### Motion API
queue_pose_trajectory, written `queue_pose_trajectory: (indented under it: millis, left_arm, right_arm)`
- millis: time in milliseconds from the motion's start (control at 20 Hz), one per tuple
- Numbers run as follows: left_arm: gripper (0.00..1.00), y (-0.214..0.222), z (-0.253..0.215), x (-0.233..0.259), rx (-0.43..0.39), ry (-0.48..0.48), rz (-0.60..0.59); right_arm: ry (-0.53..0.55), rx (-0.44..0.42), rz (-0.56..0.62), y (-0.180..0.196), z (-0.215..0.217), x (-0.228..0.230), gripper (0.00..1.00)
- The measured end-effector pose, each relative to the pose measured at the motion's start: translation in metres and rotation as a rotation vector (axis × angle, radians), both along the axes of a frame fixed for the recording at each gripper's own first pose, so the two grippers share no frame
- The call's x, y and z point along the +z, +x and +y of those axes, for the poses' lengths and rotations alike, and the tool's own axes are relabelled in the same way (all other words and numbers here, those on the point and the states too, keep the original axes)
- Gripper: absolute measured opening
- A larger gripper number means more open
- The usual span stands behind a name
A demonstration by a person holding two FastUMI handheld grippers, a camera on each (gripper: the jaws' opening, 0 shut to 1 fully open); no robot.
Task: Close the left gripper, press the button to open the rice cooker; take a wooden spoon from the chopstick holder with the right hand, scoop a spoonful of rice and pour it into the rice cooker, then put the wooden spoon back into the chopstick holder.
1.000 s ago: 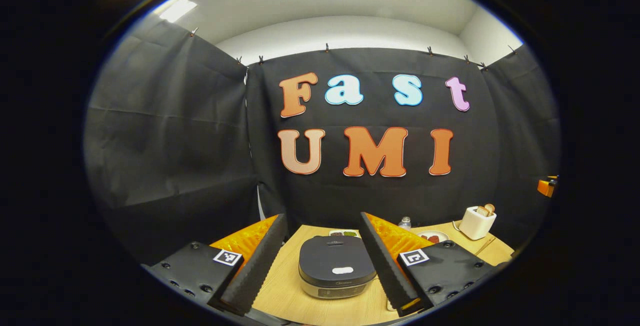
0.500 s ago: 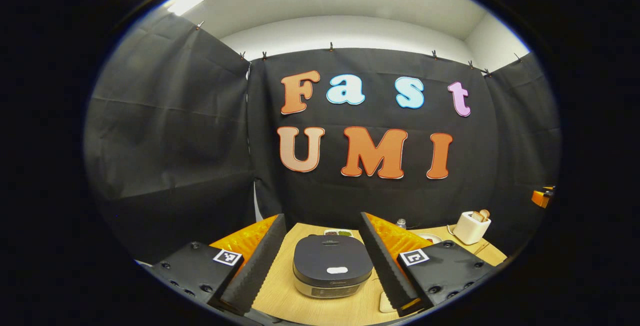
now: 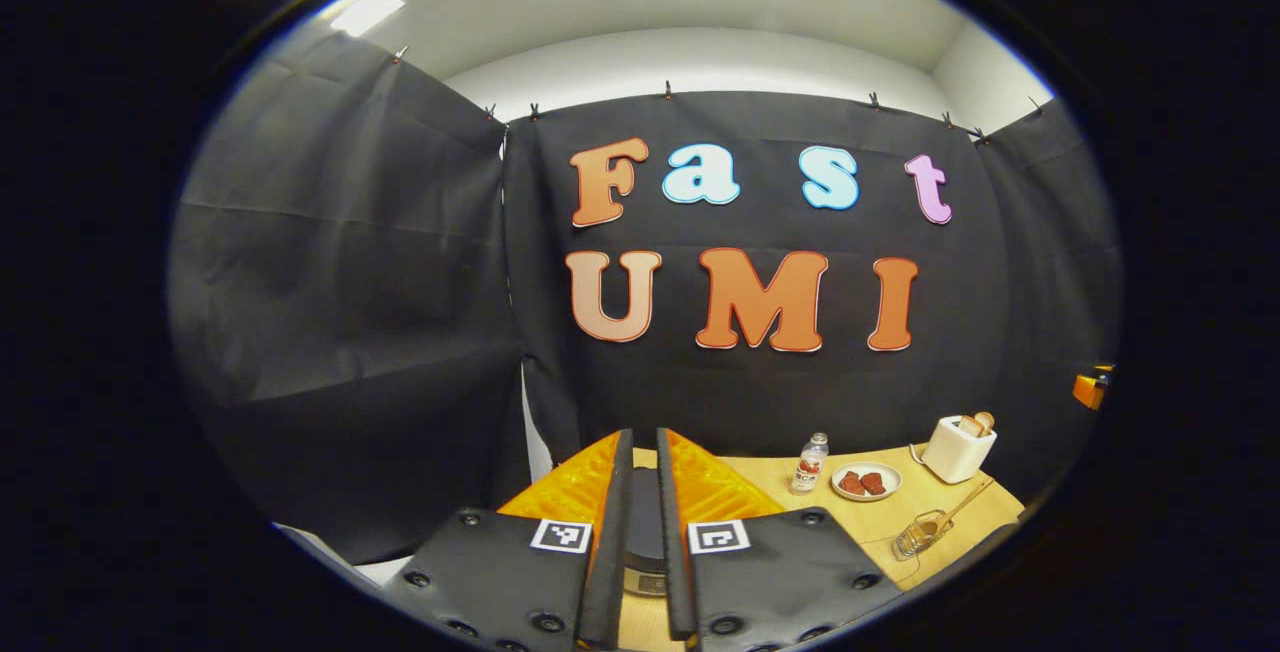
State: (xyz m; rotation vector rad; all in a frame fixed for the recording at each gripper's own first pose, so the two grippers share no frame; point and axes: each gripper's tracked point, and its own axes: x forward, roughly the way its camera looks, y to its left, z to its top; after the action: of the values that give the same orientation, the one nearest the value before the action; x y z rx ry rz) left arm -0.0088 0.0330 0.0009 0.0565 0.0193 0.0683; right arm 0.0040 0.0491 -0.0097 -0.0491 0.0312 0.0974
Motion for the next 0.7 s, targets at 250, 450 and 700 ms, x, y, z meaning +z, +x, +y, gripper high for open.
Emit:
queue_pose_trajectory:
  millis: [250, 450, 700]
  left_arm:
    - [0.05, 0.013, -0.009, -0.005, -0.037, 0.002, 0.032]
    - [0.04, 0.026, -0.03, -0.032, -0.113, 0.016, 0.116]
    - [0.04, 0.071, -0.061, -0.079, -0.205, 0.029, 0.223]
  right_arm:
    - [0.003, -0.007, 0.003, 0.003, -0.001, 0.0, 0.95]
    - [-0.002, -0.012, 0.004, 0.005, -0.001, -0.001, 0.95]
    - [-0.01, -0.017, 0.025, 0.007, -0.004, -0.01, 0.95]
